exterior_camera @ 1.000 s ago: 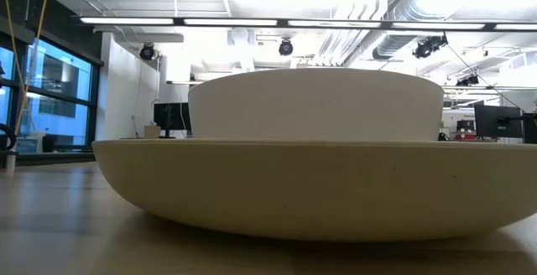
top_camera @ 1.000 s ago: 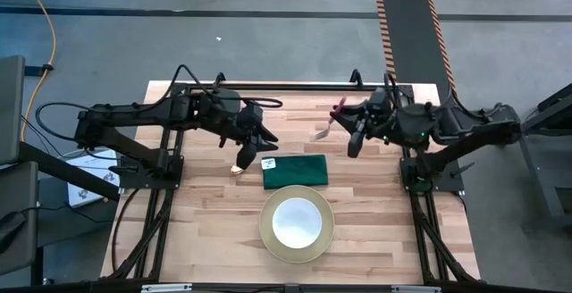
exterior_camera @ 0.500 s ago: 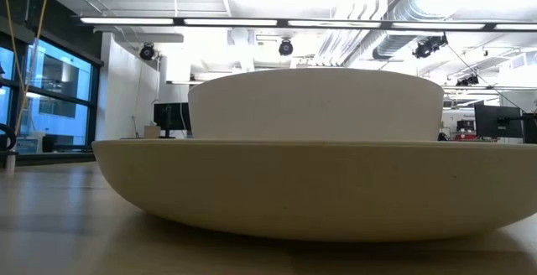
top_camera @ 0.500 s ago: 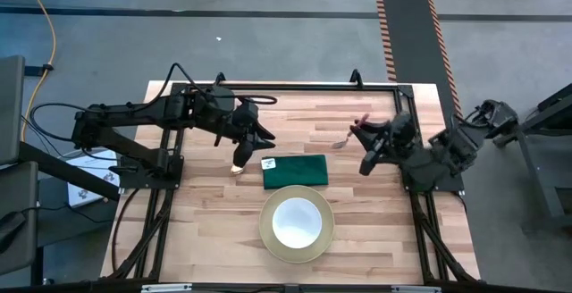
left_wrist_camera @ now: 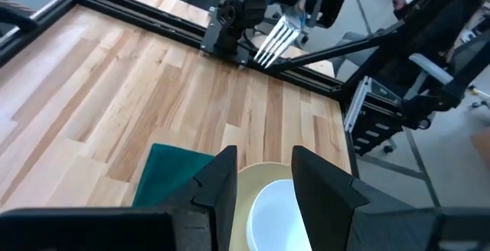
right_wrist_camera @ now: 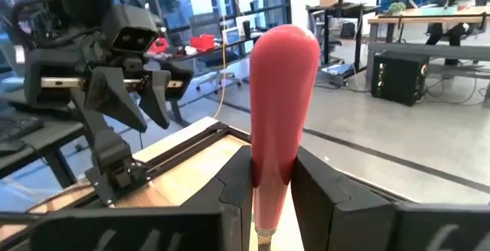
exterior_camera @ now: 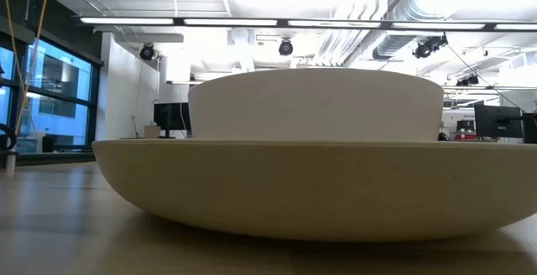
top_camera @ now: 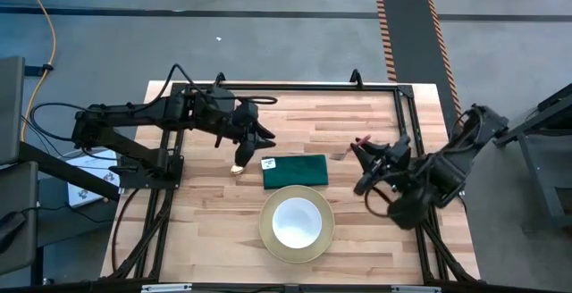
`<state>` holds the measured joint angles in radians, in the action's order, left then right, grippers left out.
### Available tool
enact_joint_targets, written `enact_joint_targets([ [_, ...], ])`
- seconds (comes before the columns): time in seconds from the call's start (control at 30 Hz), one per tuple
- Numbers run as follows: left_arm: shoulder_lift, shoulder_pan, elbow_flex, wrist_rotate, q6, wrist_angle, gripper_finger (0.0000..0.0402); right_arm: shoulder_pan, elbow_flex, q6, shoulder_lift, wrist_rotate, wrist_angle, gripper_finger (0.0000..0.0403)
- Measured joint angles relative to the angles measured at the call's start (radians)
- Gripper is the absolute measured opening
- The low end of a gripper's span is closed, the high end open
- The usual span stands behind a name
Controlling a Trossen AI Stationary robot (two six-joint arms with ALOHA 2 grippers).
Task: Set table place
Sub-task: Put the red fork to the right of the yellow plate
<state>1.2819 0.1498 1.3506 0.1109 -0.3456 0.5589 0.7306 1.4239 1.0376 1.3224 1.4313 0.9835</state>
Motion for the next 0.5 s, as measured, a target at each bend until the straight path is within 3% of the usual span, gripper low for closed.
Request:
enact_joint_targets([
  [0.27,0.001,-0.084,0.0,-0.103,-0.03,0.029,0.0115,0.097,0.0,0.421,0.084,0.073,0.236,0.0052],
  [0.5,0.001,-0.147,0.0,-0.183,-0.057,0.029,0.0115,0.113,0.0,0.454,0.148,0.032,0.184,0.0052],
])
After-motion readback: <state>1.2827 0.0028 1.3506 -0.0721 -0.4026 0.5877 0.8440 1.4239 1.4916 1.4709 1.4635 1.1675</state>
